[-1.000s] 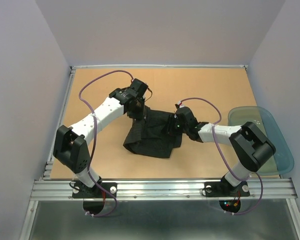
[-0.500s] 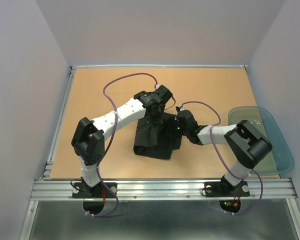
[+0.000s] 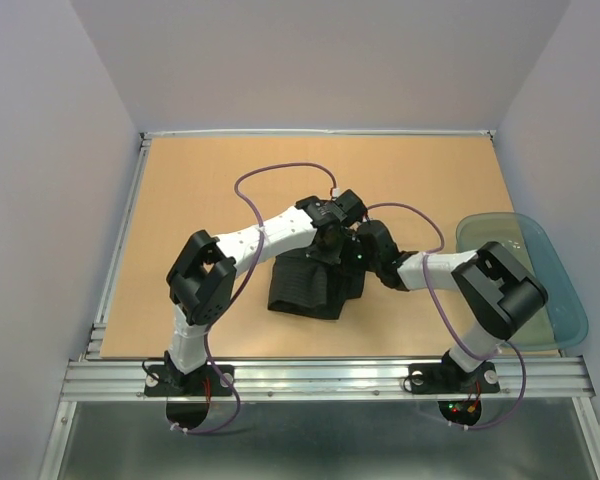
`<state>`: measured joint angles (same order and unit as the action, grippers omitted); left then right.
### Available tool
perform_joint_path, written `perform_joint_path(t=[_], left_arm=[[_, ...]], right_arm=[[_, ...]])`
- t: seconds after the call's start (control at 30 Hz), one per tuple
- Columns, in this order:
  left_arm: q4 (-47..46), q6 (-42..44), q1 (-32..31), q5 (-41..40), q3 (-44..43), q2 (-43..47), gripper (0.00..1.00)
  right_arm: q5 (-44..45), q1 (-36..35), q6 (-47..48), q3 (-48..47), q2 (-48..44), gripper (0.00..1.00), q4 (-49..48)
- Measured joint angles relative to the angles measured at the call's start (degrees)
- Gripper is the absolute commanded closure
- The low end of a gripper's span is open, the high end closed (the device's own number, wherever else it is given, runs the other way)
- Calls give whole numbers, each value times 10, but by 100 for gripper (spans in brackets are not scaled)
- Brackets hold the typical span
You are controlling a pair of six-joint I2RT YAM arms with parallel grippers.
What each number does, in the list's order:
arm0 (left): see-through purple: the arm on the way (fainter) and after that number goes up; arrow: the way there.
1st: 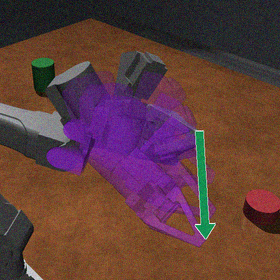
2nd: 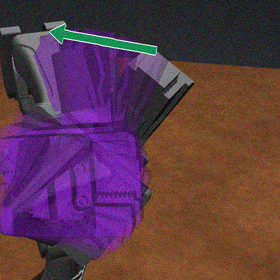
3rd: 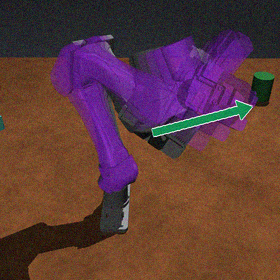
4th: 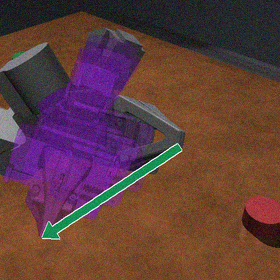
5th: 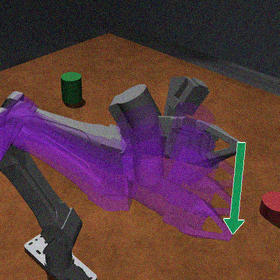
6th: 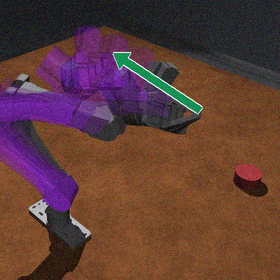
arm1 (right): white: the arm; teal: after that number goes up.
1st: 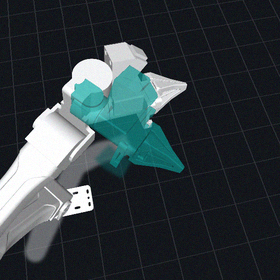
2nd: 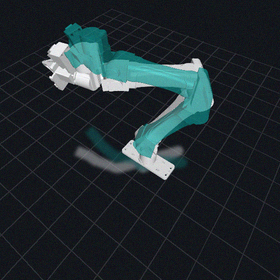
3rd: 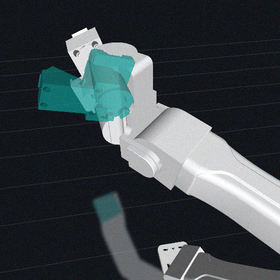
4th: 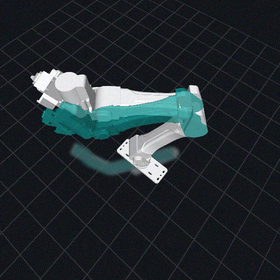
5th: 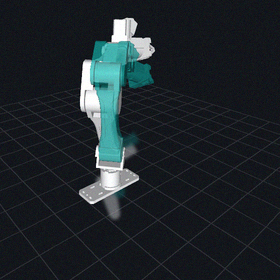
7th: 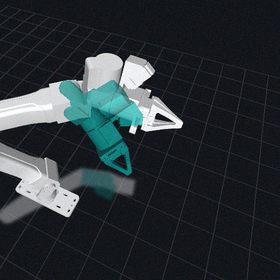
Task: Fold and stack the long sleeve shirts
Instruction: Fold the shirt
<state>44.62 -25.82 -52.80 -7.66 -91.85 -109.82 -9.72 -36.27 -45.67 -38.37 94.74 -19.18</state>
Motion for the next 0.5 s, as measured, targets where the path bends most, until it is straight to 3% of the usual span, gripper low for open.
perform_joint_path(t=[0.2, 0.5], left_arm=[[-1, -7, -1, 0, 0, -10, 85], [-2, -8, -1, 0, -1, -10, 85]], right_arm=[[40, 3, 37, 0, -59, 54, 61], [110, 29, 67, 12, -149, 53, 130]])
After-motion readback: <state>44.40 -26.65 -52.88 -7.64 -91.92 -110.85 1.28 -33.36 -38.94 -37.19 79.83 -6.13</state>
